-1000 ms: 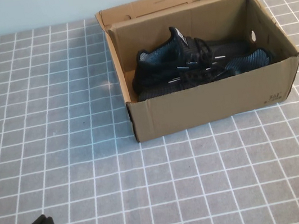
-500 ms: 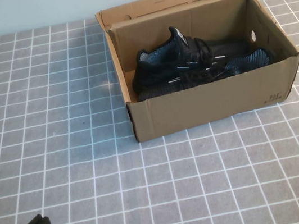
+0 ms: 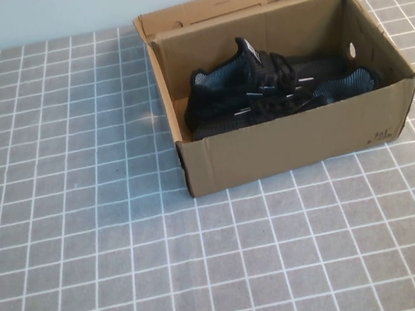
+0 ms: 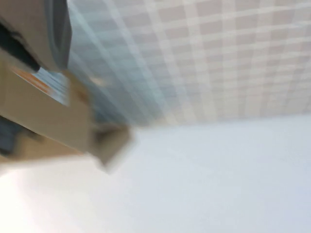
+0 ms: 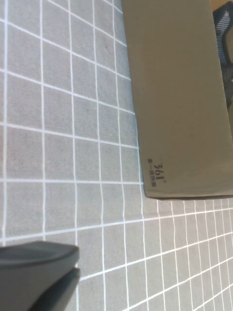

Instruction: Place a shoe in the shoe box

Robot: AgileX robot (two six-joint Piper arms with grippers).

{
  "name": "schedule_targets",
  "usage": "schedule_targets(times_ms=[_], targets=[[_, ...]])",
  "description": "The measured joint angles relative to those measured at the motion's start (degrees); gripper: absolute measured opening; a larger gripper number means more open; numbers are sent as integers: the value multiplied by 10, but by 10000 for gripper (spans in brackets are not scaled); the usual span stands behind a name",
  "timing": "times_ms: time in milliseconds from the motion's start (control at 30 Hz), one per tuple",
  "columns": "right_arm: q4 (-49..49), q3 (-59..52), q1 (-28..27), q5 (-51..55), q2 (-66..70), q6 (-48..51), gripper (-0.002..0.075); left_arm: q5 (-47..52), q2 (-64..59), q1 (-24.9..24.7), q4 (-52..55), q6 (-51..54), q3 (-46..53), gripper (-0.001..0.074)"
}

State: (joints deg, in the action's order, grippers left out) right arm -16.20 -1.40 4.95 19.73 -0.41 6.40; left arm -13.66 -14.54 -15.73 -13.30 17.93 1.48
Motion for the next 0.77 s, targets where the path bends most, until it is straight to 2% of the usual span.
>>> schedule_targets(times_ms=[100, 233, 467, 667, 767], targets=[[0, 0, 0, 0, 0, 0, -16, 17, 52, 62, 2, -5, 0, -1], [0, 0, 0, 0, 0, 0, -16, 71, 128, 113, 30, -34, 0, -1], [-2, -1, 0, 1, -1, 0, -16, 213, 151, 118, 97, -108, 0, -1], [-2, -1, 0, 1, -1, 0, -16, 332, 152, 118, 115, -122, 0, -1], [-3, -1, 0, 1, -1, 0, -16, 356, 152, 118, 117, -123, 0, -1]])
